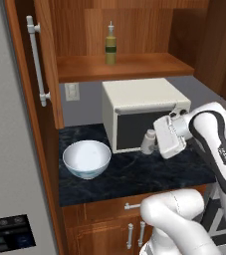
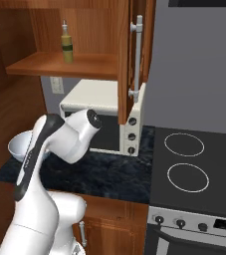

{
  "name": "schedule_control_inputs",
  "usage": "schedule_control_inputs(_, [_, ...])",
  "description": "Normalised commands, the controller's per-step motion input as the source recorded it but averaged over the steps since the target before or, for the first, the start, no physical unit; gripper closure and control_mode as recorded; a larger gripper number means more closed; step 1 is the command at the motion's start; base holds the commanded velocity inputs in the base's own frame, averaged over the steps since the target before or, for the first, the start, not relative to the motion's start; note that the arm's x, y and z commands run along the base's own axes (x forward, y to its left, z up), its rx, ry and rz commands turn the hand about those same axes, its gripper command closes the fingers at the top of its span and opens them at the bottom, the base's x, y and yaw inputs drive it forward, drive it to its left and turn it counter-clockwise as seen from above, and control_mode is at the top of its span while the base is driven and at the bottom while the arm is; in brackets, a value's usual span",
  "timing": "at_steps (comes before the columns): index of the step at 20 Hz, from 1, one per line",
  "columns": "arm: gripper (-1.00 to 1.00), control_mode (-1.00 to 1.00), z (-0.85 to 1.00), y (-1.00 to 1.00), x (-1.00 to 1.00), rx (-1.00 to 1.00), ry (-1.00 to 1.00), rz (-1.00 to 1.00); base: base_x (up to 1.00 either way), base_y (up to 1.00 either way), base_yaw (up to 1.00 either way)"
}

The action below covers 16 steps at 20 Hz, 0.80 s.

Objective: Retrieve the bottle and the shaker from the cabinet and place them next to the mixing bowl on the counter. Then add garlic from the fridge to the mixing bowl.

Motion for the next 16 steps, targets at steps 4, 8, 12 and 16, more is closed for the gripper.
schedule_control_inputs(4, [1.00,-1.00,-0.22,0.00,0.06,-0.02,-0.02,0.11,0.00,0.00,0.00])
schedule_control_inputs(8, [1.00,-1.00,-0.18,0.00,0.34,-0.09,0.00,0.05,0.00,0.00,0.00])
schedule_control_inputs(12, [1.00,-1.00,-0.16,0.00,0.54,-0.07,0.00,0.00,0.00,0.00,0.00])
schedule_control_inputs(16, [1.00,-1.00,-0.11,0.00,0.60,-0.06,0.00,0.00,0.00,0.00,0.00])
